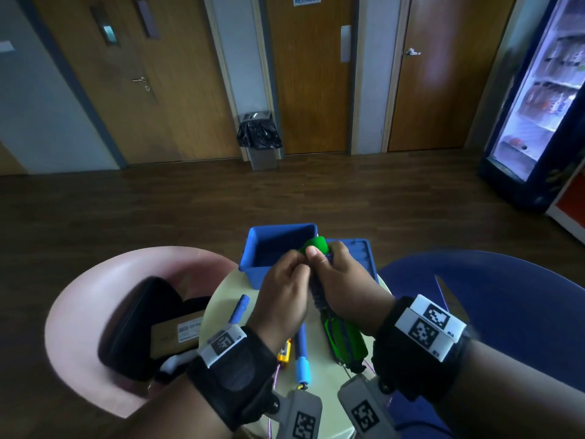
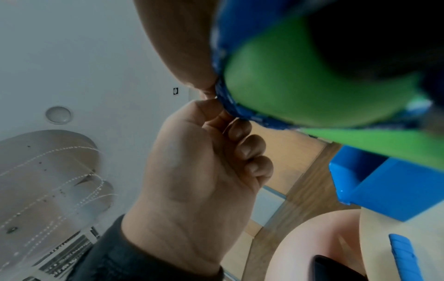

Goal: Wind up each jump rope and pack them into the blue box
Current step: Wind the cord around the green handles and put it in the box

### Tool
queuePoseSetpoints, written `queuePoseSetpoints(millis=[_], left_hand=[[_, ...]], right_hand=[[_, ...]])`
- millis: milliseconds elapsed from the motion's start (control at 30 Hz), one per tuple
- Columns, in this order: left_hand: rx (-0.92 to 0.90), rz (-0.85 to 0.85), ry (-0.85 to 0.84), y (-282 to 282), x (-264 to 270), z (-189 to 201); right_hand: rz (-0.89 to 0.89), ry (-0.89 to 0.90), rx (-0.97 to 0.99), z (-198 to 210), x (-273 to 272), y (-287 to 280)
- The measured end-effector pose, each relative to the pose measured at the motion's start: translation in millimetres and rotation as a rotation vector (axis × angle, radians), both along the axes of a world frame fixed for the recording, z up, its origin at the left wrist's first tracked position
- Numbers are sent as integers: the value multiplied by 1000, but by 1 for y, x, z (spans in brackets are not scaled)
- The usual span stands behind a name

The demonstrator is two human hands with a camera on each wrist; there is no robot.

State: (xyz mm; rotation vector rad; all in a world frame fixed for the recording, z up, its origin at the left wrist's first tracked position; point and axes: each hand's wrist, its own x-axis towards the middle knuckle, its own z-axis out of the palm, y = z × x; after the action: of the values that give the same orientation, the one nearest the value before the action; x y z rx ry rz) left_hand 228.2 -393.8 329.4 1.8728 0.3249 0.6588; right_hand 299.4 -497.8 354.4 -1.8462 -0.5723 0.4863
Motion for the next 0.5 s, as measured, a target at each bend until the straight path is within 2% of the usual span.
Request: queuePoseSetpoints(millis=[67, 100, 167, 233, 300, 400, 500], left_hand=[[-11, -61, 30, 25, 0, -5], [38, -67, 48, 41, 0, -10], [182, 6, 55, 74, 1, -22], [196, 81, 24, 105, 2, -28], [143, 12, 4, 134, 7, -27], [179, -160, 107, 180, 17, -23], [236, -88, 200, 229, 27, -32]], right_hand=[[0, 58, 0, -7, 3, 21], [10, 92, -10, -10, 3, 32], [35, 172, -2, -20, 4, 56], [45, 238, 10, -29, 5, 82], [92, 225, -41, -31, 4, 107], [139, 294, -11, -33, 2, 141], [199, 415, 1, -42, 3, 165]])
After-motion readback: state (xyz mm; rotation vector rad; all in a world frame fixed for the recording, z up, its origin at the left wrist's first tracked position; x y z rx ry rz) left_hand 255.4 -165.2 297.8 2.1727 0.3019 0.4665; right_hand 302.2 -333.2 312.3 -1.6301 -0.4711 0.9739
